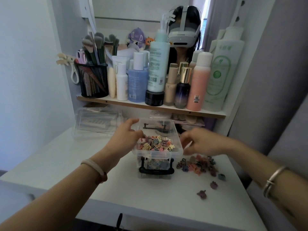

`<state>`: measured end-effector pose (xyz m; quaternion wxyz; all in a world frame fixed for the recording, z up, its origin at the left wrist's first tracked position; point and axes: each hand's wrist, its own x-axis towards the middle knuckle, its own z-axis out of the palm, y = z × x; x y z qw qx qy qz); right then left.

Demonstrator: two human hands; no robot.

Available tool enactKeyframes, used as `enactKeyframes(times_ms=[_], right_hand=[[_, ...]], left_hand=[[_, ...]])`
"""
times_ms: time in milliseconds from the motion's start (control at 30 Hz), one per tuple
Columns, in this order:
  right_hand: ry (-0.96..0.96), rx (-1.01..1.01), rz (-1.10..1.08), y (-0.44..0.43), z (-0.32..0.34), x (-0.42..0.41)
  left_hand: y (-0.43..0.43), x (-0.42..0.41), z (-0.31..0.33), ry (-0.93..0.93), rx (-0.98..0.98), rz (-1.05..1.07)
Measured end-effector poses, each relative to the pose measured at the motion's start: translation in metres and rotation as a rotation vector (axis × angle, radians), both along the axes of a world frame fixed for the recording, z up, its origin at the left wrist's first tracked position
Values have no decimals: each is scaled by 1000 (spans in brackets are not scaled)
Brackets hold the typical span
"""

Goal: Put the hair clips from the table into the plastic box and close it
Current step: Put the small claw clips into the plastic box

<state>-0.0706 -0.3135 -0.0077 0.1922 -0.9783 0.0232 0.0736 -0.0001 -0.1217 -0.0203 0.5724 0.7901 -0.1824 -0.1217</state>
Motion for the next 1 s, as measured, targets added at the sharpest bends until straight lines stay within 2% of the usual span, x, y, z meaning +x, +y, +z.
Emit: enactKeyframes(times_ms=[67, 200, 367, 567, 767, 833, 900, 967, 1000], right_hand=[[86, -90, 49, 4, -10, -2], [35, -214, 73, 11, -18, -2], [-29, -220, 79, 10, -24, -3], [20, -230, 62, 7, -22, -3], [-69, -261, 45, 5, -29, 0], [-168, -261, -18, 3, -24, 2], [-405, -131, -140, 2, -10, 2], [-613, 146, -206, 9, 9, 1], [-637, 276, -176, 14, 17, 0]], left_hand=[[0, -1, 1, 0, 8, -3], [1, -4, 2, -2, 13, 3], [2, -5, 1, 0, 15, 8], [2, -4, 1, -3, -1, 5], [2, -4, 1, 4, -12, 6], [2, -4, 1, 1, -7, 9], [1, -4, 1, -7, -4, 11], [1, -3, 0, -8, -15, 11], [1, -3, 0, -7, -15, 12]])
